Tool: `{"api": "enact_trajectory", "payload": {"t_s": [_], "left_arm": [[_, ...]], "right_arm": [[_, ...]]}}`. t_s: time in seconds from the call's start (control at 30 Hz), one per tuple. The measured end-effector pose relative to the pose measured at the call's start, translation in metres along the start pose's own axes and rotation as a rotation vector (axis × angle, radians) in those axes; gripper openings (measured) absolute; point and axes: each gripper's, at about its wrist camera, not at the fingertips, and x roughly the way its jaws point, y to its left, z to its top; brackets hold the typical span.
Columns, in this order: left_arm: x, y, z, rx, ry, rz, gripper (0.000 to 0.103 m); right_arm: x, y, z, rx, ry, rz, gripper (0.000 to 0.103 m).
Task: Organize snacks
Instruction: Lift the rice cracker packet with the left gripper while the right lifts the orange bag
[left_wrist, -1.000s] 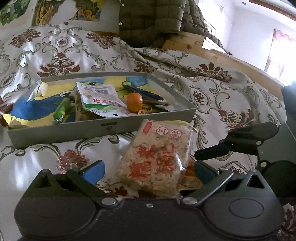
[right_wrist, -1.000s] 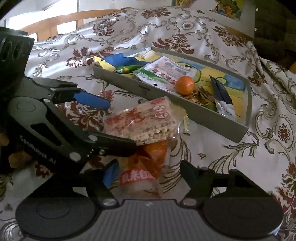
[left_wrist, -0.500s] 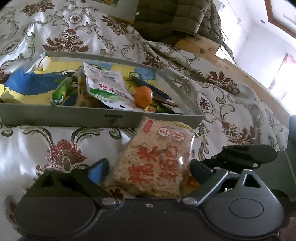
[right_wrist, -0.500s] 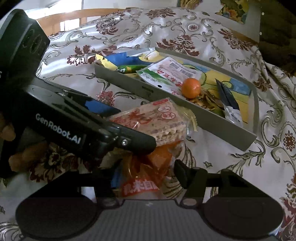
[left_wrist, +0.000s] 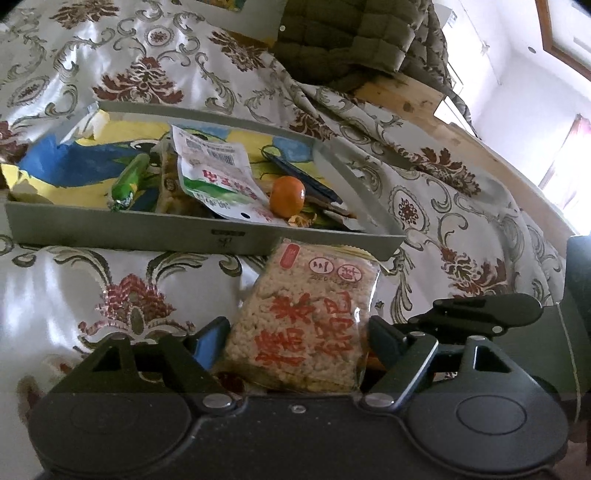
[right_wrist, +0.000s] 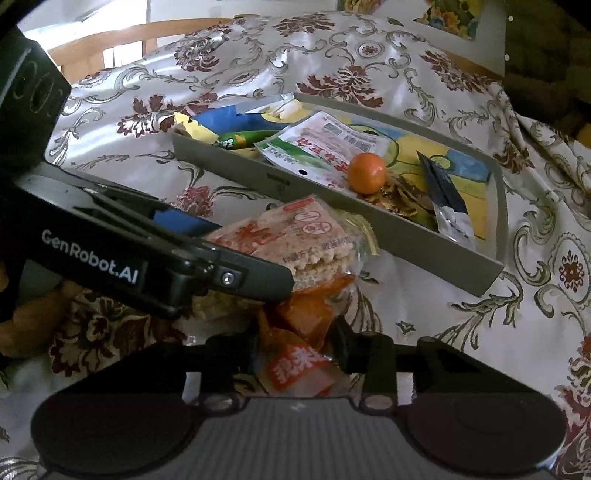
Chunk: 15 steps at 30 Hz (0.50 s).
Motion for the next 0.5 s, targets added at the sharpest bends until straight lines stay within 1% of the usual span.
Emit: {"api": "enact_trajectory", "payload": {"t_s": [0.23,0.3,0.4,0.5], "left_arm": [[-0.024,-0.004,0.005,-0.033,-0.08,0.018,0.082],[-0.033,-0.004,0.008,-0.057,-0.103,0.014,0.082],[-0.045,-0.006,0.014,-0.079,-0.141,0.01,0.082],[-0.057,-0.008,0.024,-0.084,-0.194,0.025,0.082]], "right_arm": [[-0.008,0.002,0.0,-0.02,-0.017,-0.029,0.04],[-0.012,0.001,0.0,-0.021,-0.028,-0.031,0.04],[-0.02,0.002,0.002,-0.016,-0.056,-0.031,0.04],[-0.028,0.003,0.003,-0.004,-0.103,-0.022,0.04]]}}
